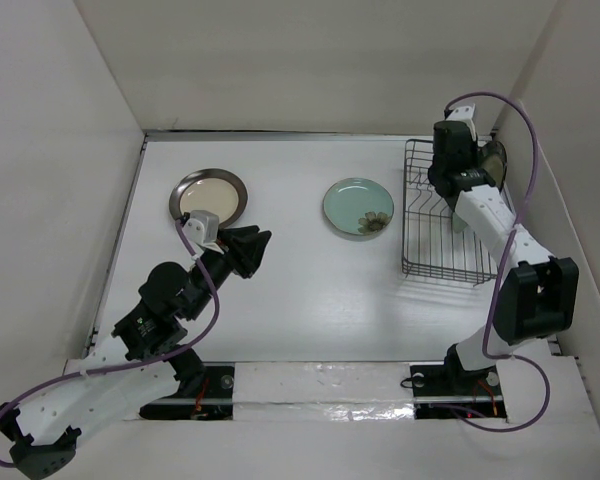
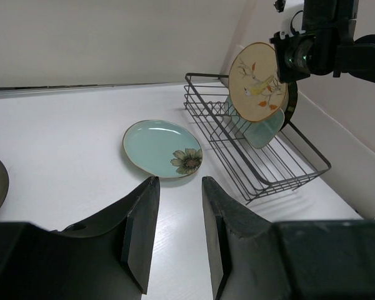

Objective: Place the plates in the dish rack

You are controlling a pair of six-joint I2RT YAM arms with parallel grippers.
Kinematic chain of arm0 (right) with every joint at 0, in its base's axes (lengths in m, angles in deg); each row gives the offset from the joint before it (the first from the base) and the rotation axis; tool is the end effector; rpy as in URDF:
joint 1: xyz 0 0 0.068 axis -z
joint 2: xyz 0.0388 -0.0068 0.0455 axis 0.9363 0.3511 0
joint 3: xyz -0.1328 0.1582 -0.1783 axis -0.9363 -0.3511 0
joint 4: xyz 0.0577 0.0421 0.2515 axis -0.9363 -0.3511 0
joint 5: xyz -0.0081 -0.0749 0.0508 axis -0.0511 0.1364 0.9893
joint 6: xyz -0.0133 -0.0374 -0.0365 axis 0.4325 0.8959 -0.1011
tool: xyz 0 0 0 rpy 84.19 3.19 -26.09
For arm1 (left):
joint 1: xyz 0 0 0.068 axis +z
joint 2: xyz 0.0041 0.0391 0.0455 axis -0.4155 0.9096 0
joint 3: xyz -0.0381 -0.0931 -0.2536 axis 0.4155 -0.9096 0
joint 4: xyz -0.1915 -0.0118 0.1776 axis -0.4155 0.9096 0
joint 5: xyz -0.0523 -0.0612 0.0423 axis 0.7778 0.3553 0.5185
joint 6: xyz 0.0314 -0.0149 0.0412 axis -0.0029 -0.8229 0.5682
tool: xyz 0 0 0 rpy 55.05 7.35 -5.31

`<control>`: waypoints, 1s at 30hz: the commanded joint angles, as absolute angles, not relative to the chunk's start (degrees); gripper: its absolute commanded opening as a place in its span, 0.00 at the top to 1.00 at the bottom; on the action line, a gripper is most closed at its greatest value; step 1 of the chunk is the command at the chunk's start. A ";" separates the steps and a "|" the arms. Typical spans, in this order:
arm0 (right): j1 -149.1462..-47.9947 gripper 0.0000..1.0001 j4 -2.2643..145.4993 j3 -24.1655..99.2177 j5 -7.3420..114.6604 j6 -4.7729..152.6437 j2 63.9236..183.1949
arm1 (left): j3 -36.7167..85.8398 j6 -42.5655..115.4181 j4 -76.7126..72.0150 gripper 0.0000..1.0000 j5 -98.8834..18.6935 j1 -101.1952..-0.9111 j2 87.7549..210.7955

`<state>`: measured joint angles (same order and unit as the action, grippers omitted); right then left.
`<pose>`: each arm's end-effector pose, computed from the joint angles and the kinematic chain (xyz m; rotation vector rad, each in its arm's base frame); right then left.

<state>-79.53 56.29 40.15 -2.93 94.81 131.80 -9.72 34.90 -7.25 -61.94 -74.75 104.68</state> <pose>0.3547 0.0359 0.3452 0.1215 1.9766 -0.9083 0.0923 -0.0979 0.3649 0.2355 1.3535 -0.7758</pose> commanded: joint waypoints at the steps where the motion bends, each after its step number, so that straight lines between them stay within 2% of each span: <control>1: -78.06 1.00 62.63 43.54 -7.33 93.32 129.14 | -9.82 35.26 -9.39 0.70 -61.80 -75.09 105.24; 20: -77.53 1.00 63.69 40.03 -8.39 90.25 126.15 | -9.82 35.17 -9.48 0.70 -61.36 -75.09 106.39; 30: -77.53 1.00 63.68 36.08 -6.01 85.67 131.77 | -9.81 35.17 -9.73 0.70 -61.36 -75.09 105.86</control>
<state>-77.72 56.42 36.22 -4.31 88.17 131.64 -9.72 34.90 -7.25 -61.85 -74.75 106.38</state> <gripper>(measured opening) 0.121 0.302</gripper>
